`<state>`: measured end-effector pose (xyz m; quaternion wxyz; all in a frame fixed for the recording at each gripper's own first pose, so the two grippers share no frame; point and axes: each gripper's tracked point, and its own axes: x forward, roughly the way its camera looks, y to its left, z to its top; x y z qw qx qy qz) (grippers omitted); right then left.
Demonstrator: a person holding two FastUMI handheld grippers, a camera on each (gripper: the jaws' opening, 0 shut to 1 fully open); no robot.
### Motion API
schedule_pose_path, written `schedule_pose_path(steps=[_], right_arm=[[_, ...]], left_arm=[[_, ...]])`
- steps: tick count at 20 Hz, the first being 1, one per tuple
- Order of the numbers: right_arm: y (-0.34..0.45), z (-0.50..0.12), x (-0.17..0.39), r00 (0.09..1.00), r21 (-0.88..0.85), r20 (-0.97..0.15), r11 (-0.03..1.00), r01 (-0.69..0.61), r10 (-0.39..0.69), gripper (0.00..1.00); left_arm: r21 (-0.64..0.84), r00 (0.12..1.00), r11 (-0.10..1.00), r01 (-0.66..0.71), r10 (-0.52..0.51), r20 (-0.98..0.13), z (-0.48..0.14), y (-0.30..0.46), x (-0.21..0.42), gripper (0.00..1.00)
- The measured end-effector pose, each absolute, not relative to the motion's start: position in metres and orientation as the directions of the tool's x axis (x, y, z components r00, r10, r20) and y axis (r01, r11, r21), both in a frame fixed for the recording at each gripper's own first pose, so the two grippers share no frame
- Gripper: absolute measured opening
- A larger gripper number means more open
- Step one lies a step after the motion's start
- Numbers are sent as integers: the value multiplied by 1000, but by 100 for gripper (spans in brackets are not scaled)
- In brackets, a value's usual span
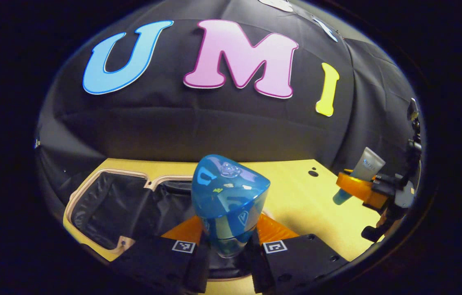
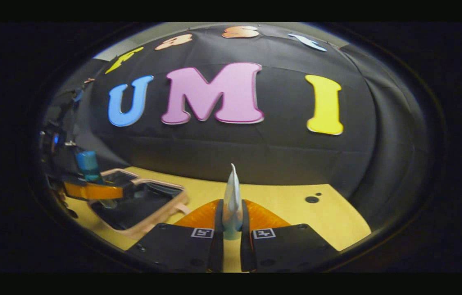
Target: First open the suitcase, pack the skin care products into it, and then close the suitcase.
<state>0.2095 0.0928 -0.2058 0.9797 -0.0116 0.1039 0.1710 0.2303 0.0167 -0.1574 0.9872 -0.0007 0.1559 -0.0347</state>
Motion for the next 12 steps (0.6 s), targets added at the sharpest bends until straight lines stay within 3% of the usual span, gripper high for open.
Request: schedule_pose_path(steps=[2,3,4,6,7,8,10,12], right_arm=[[139,-197,199,893,25,-192,911,-411,408,15],[160,-198,195,876,35,-192,895,-444,442,19],[182,-200,191,860,47,-196,881,-472,471,15],[215,-203,187,836,68,-200,858,-509,512,24],[229,-207,186,825,79,-206,849,-522,526,19],[240,-212,184,814,101,-217,842,-530,538,24],[254,-223,184,800,148,-241,835,-529,549,15],[257,-228,188,800,163,-254,840,-518,543,19]], left_arm=[[-14,930,998,53,-54,-364,-174,44,235,46],[-21,918,999,49,-54,-394,-184,55,238,42],[-24,901,998,55,-60,-430,-196,62,242,46],[-11,869,998,62,-59,-492,-217,75,252,46],[1,848,998,59,-50,-527,-228,80,255,46],[15,826,998,60,-42,-562,-238,85,259,46],[27,788,998,53,-25,-615,-254,91,265,46],[7,740,999,32,-19,-672,-267,91,271,45]])
